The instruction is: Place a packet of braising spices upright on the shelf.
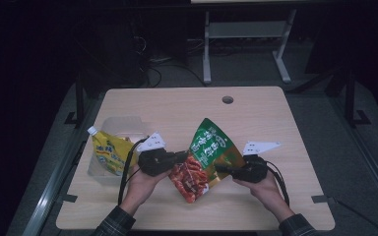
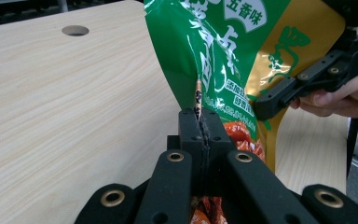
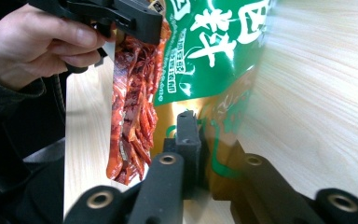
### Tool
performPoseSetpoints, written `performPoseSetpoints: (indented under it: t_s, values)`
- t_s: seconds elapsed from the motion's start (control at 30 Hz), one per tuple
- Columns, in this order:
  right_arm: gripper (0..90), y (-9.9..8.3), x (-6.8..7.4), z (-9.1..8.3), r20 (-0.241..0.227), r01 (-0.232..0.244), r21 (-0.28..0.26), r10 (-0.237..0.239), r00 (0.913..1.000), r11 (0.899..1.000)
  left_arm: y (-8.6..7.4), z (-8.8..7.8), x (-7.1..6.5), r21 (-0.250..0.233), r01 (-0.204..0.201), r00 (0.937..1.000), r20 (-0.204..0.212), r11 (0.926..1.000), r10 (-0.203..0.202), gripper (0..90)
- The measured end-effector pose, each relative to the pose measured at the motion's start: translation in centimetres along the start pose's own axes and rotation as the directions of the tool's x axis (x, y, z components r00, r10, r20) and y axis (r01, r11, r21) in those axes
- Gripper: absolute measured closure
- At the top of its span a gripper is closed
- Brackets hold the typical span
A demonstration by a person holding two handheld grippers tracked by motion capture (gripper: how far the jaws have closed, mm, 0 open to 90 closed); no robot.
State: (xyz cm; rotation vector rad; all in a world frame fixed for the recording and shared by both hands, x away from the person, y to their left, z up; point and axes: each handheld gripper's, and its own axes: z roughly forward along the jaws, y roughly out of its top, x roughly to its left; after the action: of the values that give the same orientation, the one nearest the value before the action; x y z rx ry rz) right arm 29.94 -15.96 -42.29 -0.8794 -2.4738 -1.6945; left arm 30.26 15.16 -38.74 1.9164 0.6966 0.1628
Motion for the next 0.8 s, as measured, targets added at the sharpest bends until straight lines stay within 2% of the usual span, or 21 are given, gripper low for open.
performPoseSetpoints:
  t_s: [0.07, 0.17, 0.23, 0.33, 0.37, 0.43, 0.5, 0.57, 0.63, 0.77, 0.8]
  values:
    - [88.5, 0.1, -0.2, -0.2, -0.01, -0.009, 0.002, 0.009, 0.9999, 1.0, -0.1, 0.1, 0.0, 0.012, -0.004, 1.0, 0.003, 0.9999, 0.004, 89.1]
    - [89.3, 0.4, -0.4, -0.8, -0.011, 0.005, 0.01, -0.005, 0.9999, 1.0, -0.2, 0.4, -0.2, 0.039, -0.018, 0.9996, -0.021, 0.9991, 0.019, 87.2]
    - [89.5, 0.7, -0.4, -1.1, 0.003, 0.024, 0.03, -0.024, 0.9997, 0.999, -0.3, 0.6, -0.1, 0.062, -0.005, 0.9991, -0.042, 0.9981, 0.008, 84.0]
    - [89.5, 0.9, -0.3, -1.4, -0.002, 0.036, 0.049, -0.036, 0.9994, 0.998, -0.4, 0.5, 0.2, 0.06, 0.017, 0.9971, -0.075, 0.9981, -0.012, 78.8]
    - [89.6, 1.0, -0.2, -1.5, -0.009, 0.041, 0.056, -0.04, 0.9991, 0.998, -0.4, 0.4, 0.4, 0.058, 0.026, 0.9976, -0.066, 0.998, -0.022, 78.4]
    - [89.6, 1.3, -0.1, -1.7, -0.013, 0.045, 0.051, -0.044, 0.9989, 0.998, -0.5, 0.1, 0.6, 0.058, 0.046, 0.9962, -0.077, 0.9972, -0.041, 68.9]
    - [89.6, 1.6, -0.1, -2.0, -0.011, 0.055, 0.047, -0.055, 0.9984, 0.997, -0.6, 0.0, 0.6, 0.063, 0.049, 0.996, -0.077, 0.9968, -0.044, 62.1]
    - [89.6, 1.9, -0.2, -2.3, -0.012, 0.059, 0.043, -0.058, 0.9982, 0.997, -0.9, 0.0, 0.4, 0.091, 0.036, 0.9976, -0.062, 0.9952, -0.03, 56.7]
    - [89.6, 2.2, -0.2, -2.4, -0.007, 0.065, 0.043, -0.065, 0.9979, 0.997, -1.3, 0.0, 0.2, 0.129, 0.004, 0.999, -0.045, 0.9917, 0.002, 51.1]
    - [89.6, 2.9, -0.3, -2.4, 0.012, 0.063, 0.051, -0.063, 0.9979, 0.997, -2.4, 0.2, -0.4, 0.189, -0.04, 0.9989, -0.014, 0.9812, 0.044, 41.6]
    - [89.6, 3.1, -0.3, -2.4, 0.013, 0.063, 0.052, -0.064, 0.9979, 0.997, -2.7, 0.1, -0.6, 0.213, -0.067, 0.9976, -0.001, 0.9748, 0.069, 39.5]
